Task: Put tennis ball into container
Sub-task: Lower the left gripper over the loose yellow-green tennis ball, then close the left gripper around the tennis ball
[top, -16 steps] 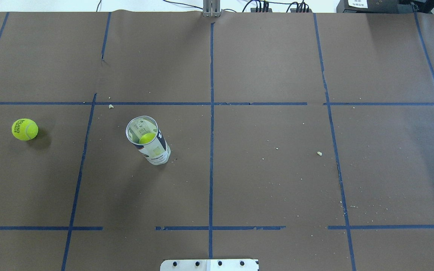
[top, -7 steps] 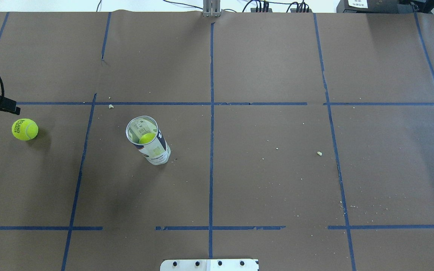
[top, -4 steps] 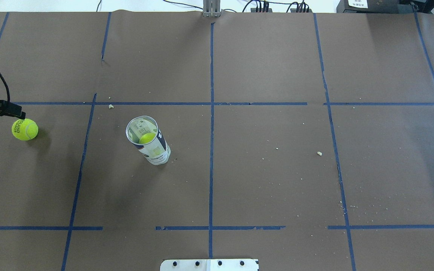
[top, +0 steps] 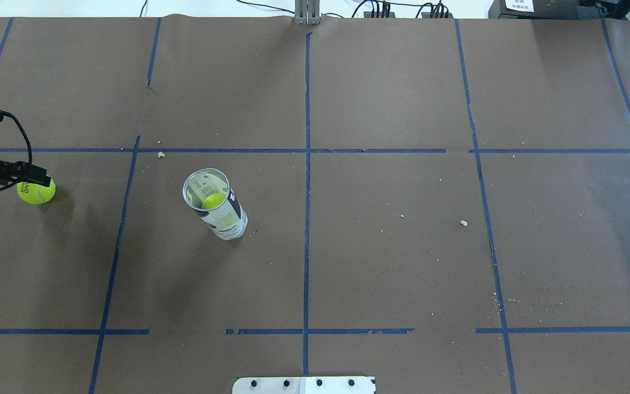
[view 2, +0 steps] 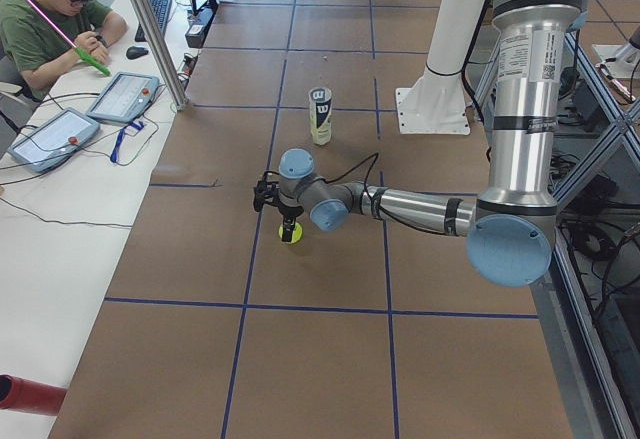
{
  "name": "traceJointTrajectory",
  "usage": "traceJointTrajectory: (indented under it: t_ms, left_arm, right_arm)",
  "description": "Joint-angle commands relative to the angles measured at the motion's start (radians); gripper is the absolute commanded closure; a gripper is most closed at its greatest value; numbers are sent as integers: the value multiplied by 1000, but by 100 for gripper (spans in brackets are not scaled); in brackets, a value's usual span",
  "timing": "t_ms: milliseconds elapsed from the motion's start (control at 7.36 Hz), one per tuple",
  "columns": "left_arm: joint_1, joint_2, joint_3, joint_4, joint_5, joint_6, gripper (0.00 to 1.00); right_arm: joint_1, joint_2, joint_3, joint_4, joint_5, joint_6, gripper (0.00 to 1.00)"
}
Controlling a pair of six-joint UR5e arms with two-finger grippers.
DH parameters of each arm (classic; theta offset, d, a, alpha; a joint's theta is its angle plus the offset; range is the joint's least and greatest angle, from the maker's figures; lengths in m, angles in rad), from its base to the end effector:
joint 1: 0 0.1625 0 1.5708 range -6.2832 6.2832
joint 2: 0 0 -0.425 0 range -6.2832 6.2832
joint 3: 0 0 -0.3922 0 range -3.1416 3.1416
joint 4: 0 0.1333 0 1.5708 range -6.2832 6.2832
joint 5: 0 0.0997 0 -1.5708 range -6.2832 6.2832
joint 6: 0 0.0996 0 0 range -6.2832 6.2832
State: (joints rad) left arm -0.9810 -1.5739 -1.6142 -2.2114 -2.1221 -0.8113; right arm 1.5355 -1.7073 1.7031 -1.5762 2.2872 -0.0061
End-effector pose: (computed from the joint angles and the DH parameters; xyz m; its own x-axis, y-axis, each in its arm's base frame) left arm 0.2240 -0.4806 0.5716 0.6720 0.0504 -0.7388 0.0833 0.9862 0.1431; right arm 0.0526 -0.4355 0.6613 0.7537 -0.0264 0.6567 0.0399 0.9992 -0.0056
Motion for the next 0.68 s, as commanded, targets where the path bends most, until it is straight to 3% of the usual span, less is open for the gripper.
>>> traceJointTrajectory:
  t_ms: [0,544]
  left_arm:
    - [16,0,4,-1,1,0,0]
    - [18,-15,91,-89,1,1,0]
  right_arm:
    - [0,0,0,1,0,0,0]
    - [0,1,0,1,0,0,0]
